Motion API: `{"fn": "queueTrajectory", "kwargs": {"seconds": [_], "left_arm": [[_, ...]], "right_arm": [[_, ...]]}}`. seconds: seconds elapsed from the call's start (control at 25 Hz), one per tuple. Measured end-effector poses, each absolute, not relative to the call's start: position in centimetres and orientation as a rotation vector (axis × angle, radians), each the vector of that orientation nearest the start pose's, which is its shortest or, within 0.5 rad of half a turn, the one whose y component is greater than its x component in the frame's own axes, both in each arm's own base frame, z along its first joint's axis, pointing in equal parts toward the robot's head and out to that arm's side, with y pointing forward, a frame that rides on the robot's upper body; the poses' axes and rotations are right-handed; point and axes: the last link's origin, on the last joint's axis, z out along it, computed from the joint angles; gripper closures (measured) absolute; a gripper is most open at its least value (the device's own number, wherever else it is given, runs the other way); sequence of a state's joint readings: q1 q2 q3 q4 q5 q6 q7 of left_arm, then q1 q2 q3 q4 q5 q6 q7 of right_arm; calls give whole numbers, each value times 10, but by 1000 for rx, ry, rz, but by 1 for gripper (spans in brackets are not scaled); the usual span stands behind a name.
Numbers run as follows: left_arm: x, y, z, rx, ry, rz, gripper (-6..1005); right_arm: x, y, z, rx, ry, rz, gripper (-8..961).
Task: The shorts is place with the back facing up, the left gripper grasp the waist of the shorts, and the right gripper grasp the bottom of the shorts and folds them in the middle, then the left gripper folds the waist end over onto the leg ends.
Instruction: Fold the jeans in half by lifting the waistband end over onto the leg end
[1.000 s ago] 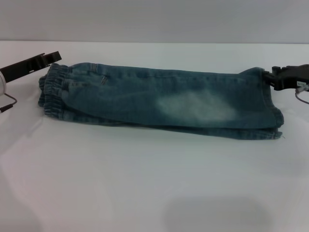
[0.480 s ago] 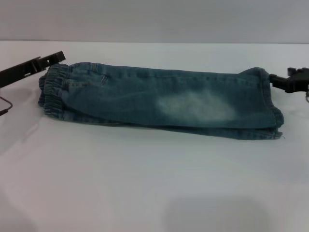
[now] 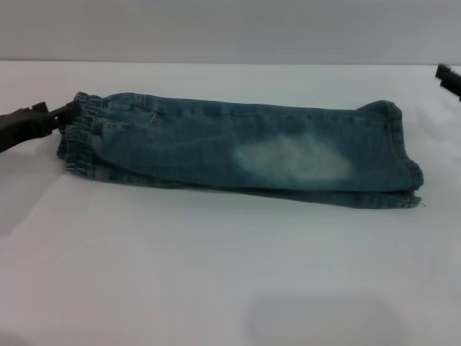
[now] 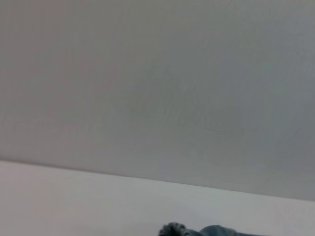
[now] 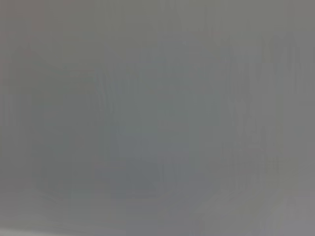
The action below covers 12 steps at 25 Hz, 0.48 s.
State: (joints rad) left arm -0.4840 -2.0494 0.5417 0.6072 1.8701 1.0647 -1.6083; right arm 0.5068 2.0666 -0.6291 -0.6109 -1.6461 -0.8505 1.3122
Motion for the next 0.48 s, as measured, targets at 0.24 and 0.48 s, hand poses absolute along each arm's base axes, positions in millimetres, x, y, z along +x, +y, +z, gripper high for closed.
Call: {"fn": "queueTrajectory", "kwargs": {"seconds": [0.24,0.48], "left_arm": [[-352,360,41,-1997,-972,-586,193],[-359,358,31,-2020,-912,-498,197]], "right_arm": [[332,390,69,-1814,742,654,386],[332,382,66,-1794,691,709,386]]}}
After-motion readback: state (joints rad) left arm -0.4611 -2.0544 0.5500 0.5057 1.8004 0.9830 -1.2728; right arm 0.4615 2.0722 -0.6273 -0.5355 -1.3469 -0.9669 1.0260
